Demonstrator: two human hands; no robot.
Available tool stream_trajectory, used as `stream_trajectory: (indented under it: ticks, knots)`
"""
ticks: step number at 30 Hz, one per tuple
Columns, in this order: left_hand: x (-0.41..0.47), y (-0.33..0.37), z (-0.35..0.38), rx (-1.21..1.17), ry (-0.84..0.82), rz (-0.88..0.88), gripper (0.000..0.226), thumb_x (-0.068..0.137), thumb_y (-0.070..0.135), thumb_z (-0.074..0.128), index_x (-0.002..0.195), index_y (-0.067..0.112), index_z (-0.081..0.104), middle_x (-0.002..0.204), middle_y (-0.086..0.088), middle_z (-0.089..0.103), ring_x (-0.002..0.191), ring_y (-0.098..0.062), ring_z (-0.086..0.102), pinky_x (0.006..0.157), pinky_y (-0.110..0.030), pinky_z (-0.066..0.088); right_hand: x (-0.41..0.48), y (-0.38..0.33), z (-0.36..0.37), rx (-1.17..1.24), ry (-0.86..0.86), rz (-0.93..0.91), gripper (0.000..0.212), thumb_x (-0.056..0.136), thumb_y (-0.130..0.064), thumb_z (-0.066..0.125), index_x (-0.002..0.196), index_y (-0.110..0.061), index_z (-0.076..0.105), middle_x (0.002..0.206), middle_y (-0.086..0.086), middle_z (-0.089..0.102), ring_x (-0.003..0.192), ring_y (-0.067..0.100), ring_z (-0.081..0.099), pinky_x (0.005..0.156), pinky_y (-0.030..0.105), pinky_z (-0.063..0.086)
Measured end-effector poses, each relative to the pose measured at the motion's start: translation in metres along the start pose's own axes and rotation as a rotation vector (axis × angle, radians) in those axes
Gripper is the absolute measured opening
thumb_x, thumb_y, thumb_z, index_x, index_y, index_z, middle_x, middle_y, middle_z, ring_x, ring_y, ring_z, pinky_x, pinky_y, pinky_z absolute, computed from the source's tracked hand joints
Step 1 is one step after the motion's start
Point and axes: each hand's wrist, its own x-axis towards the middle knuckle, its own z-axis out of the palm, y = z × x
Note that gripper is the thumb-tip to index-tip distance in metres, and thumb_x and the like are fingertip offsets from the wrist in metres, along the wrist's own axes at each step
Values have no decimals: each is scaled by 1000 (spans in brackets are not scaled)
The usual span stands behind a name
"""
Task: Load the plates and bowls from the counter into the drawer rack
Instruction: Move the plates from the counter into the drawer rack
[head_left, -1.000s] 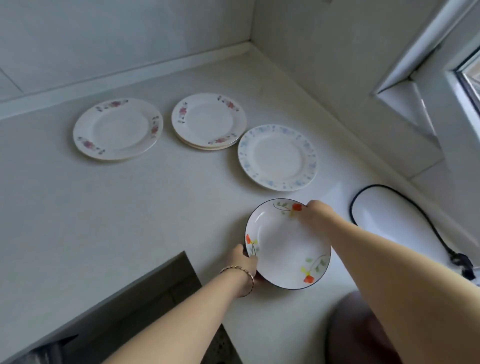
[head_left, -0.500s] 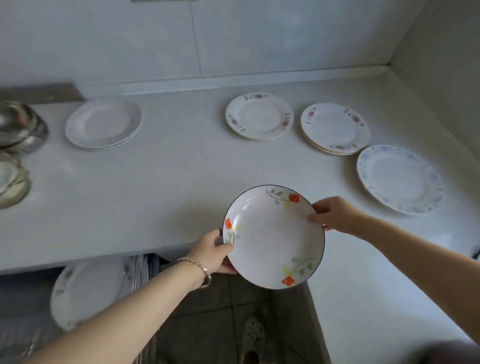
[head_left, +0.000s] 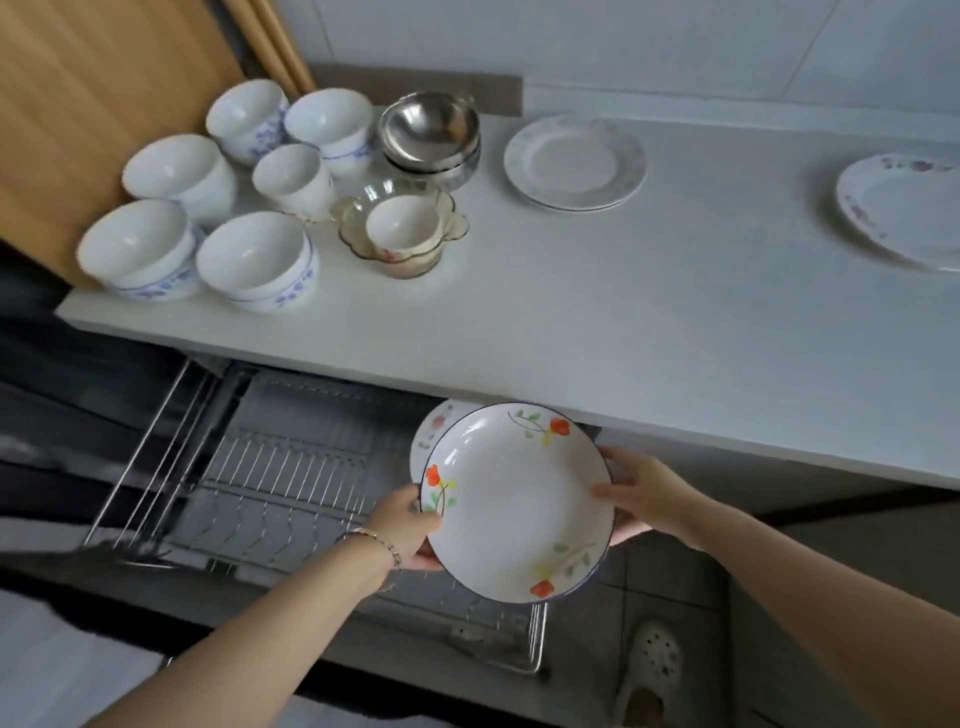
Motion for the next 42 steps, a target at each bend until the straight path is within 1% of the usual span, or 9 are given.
stream_trajectory:
  ticks: [4, 9, 12, 15, 18, 26, 32, 37, 42]
  knots:
    - [39, -29, -42, 70, 68, -62, 25, 91, -1, 42, 83, 19, 56, 114, -13, 62, 97, -31, 63, 69, -39, 60, 41, 14, 69, 41, 12, 98, 44, 90, -3, 54, 134, -8, 47, 121, 16, 63, 82, 27, 68, 52, 23, 59]
    - [105, -42, -58, 258, 127, -82, 24, 93, 4, 41, 109, 9, 58, 116, -14, 60, 104, -33, 60, 88, -46, 54, 88, 25, 112, 122, 142, 278, 28, 87, 3, 51, 111, 17, 56, 103, 31, 64, 84, 32, 65, 79, 45, 59]
    - [147, -40, -56, 355, 141, -52, 28, 92, 9, 40, 113, 4, 58, 118, -19, 62, 98, -31, 61, 88, -36, 52, 113, 27, 123, 261, 217, 318, 18, 89, 5, 48, 102, 7, 59, 75, 14, 61, 65, 26, 60, 55, 38, 59]
    - [182, -29, -48, 468, 155, -1, 28, 95, 12, 40, 114, 1, 57, 119, -20, 61, 92, -29, 54, 76, -28, 40, 141, 29, 127, 315, 305, 310, 16, 90, 1, 48, 100, -9, 56, 71, 6, 57, 76, 31, 59, 76, 46, 58]
    - [209, -18, -39, 558, 164, 9, 29, 94, 7, 38, 119, 2, 53, 123, -20, 58, 112, -33, 55, 89, -34, 44, 168, 34, 129, 282, 385, 300, 31, 88, -2, 45, 113, -9, 60, 80, 12, 60, 78, 34, 58, 87, 56, 53]
    - [233, -14, -21, 554, 211, 110, 26, 95, 11, 39, 115, 2, 54, 116, -20, 61, 96, -32, 57, 74, -29, 38, 187, 40, 134, 234, 507, 278, 52, 81, 5, 31, 123, -11, 56, 90, 10, 60, 55, 16, 44, 48, 20, 30]
    - [204, -26, -23, 509, 155, 101, 38, 88, 6, 45, 126, 8, 51, 121, -12, 64, 107, -31, 60, 84, -29, 44, 165, 44, 134, 141, 408, 247, 48, 80, 1, 39, 125, -10, 52, 121, 14, 60, 99, 33, 60, 72, 26, 39]
    - [151, -19, -14, 570, 137, 18, 42, 93, 10, 43, 135, 9, 44, 136, -11, 53, 122, -27, 54, 99, -29, 42, 133, 28, 105, -166, 137, 231, 42, 89, -11, 45, 131, -7, 48, 130, 15, 54, 111, 29, 58, 87, 30, 47]
    - [84, 17, 8, 525, 86, 81, 30, 93, 13, 44, 120, 12, 58, 126, -5, 59, 109, -19, 61, 91, -26, 49, 93, -13, 58, -405, -112, 83, 37, 91, -7, 43, 126, -3, 56, 131, 17, 57, 122, 30, 54, 100, 32, 43]
